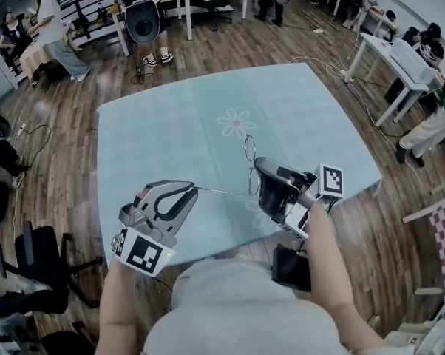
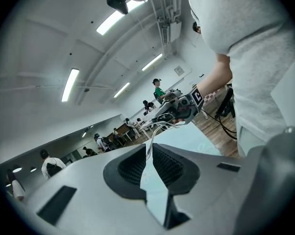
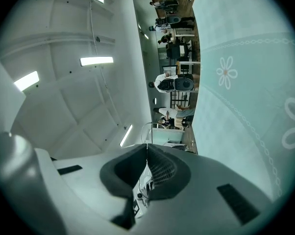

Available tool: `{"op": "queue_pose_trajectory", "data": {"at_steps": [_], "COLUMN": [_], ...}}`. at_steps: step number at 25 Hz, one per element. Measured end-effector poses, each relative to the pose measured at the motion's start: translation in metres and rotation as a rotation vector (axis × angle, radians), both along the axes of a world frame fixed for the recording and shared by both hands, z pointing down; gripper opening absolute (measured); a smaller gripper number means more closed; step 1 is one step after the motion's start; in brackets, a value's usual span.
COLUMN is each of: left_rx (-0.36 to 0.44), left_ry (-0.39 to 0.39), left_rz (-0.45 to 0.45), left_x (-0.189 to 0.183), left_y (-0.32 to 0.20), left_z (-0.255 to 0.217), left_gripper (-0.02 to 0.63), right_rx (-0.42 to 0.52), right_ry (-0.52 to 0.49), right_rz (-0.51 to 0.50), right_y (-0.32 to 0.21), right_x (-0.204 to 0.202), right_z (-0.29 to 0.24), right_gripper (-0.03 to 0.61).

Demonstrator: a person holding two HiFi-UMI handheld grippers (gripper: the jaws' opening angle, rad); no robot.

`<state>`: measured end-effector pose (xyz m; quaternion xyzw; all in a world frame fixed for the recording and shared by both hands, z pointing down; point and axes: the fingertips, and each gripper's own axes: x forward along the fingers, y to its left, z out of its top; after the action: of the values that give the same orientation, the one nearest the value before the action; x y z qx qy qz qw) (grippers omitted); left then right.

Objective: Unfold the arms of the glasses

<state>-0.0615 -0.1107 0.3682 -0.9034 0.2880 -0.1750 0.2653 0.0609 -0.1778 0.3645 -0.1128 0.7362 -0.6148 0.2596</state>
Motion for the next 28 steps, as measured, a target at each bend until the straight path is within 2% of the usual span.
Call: {"op": "queue_pose_trajectory", "data": {"at_steps": [5,9,10,16,22,28], "left_rx": [-0.014,-0.036,-0.040,-0.100,-0.242,-0.263], "left_ry": [0.001,0.021,0.027,0.093,0.217,0.236], "left_rz": [-0.027,-0.050,-0.055,-0.067,-0.101,-0.080], "left_x": [-0.004,-0.005,-0.005,-0.006,-0.008,0.006], "left_y": [-0.007,-0.013,-0.013,-0.016,-0.017,-0.015], "left_z": [0.003,0.004,0.003,0.010,0.026,0.039], "left_gripper": [0.039,0.142,0.150,0.150,0.150,0.149], "right_rx": [0.018,0.020,0.019,0.021,0.031,0.041], "right_ry": [0.000,0.000,-0.001,-0.010,-0.015,-0.022], "right_rz": [-0.019,-0.026,-0.028,-0.029,-0.034,-0.032], "right_y": [0.003,0.004,0.005,0.006,0.008,0.006], "right_x": [-0.003,-0.003,-0.003,-0.001,0.002,0.000], "right_z": [-0.006,-0.007,-0.007,-0.008,-0.013,-0.016], "right_gripper": [0.012,0.012,0.012,0.012,0.012,0.012]}}
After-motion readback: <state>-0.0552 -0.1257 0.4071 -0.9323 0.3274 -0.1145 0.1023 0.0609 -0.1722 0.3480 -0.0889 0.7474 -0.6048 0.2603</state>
